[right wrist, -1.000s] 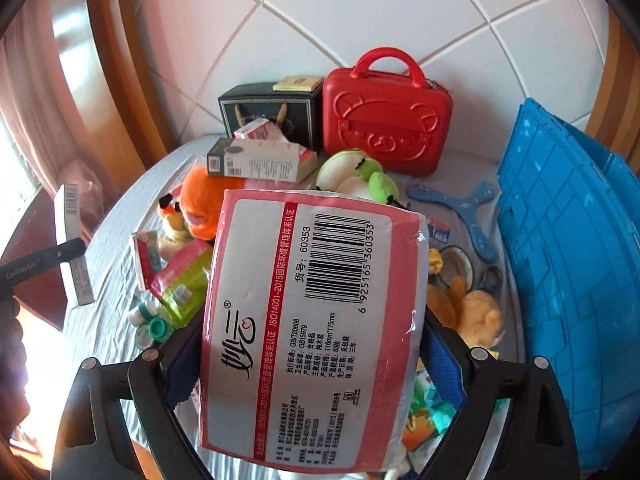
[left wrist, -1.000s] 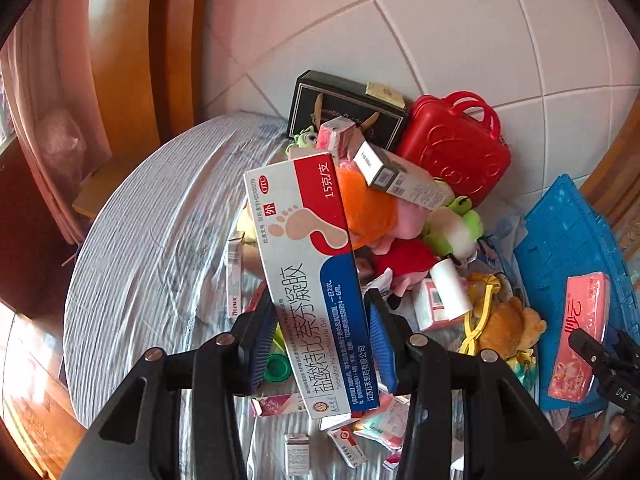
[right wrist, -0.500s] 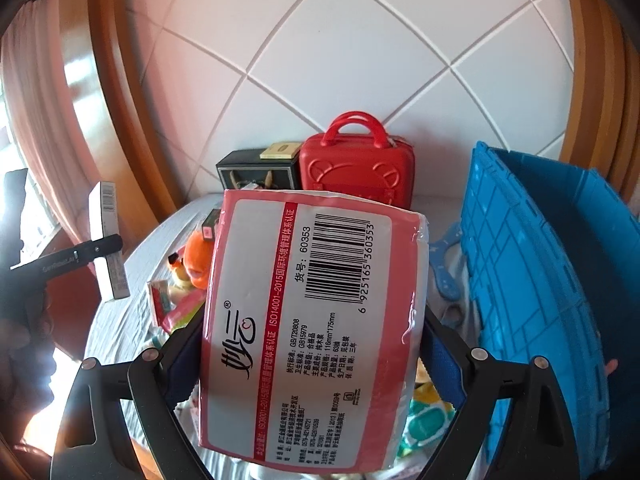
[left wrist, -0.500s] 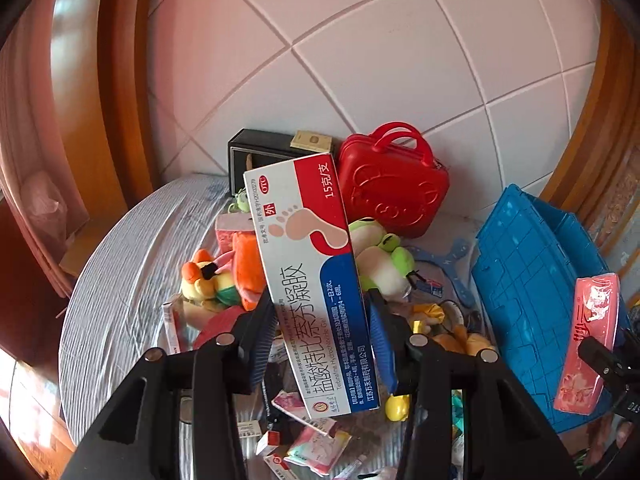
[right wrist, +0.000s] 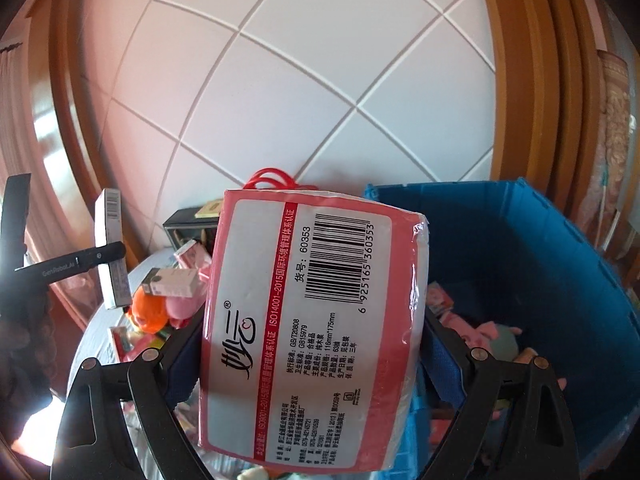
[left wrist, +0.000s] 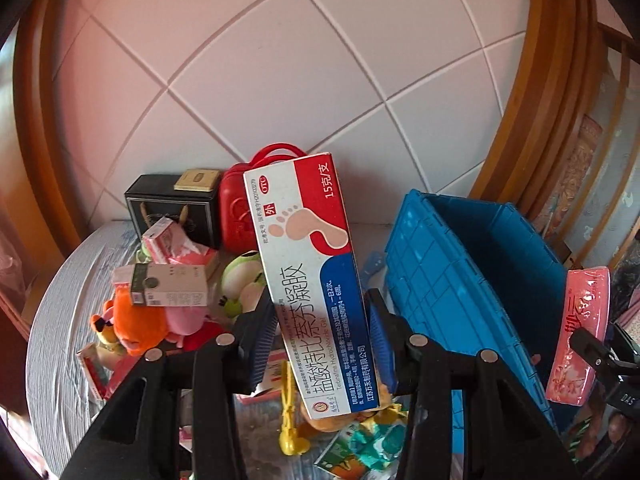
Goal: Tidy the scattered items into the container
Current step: 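Carry both held items over the blue crate and open both tools to drop them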
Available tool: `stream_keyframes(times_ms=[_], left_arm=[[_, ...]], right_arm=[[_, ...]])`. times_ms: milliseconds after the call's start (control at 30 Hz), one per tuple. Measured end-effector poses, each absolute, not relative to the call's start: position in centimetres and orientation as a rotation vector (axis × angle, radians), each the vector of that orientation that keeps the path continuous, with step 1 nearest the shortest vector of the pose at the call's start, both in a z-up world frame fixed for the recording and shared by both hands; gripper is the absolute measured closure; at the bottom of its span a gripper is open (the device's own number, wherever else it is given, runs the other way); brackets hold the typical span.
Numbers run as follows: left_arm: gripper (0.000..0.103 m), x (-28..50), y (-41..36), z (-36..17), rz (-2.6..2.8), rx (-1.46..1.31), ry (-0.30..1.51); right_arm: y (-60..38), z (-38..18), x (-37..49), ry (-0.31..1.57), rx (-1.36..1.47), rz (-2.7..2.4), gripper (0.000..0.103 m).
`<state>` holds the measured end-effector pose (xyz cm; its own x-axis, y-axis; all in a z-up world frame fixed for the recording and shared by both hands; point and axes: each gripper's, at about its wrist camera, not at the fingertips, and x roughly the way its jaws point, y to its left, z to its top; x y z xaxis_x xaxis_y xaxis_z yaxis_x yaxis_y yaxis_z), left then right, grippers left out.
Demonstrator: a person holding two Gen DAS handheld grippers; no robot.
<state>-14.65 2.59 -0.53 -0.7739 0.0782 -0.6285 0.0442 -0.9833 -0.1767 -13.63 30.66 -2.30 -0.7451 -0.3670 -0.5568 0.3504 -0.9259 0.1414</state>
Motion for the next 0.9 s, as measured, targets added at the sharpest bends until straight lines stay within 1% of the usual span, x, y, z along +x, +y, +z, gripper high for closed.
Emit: stream_keyframes(times_ms=[233,500,900], left_arm=[[0.060,-18.2,12.6,0.8,2.830,-1.024,-0.178],[0.060,-21.4,24.5,1.2,2.685,-0.993,-0.038],[0.060,-24.5,35.4,1.1,2.555,-0.991,0.077]], right_arm=[[38.1,-1.3,-14.8,-0.079,0.826,-2.693,0.010],[44.5,-1.9,-15.4,-0.115,0.848,-2.754,0.010],[53.2,-4.3,-16.1,-0.238,0.918,-2.846,0.010]])
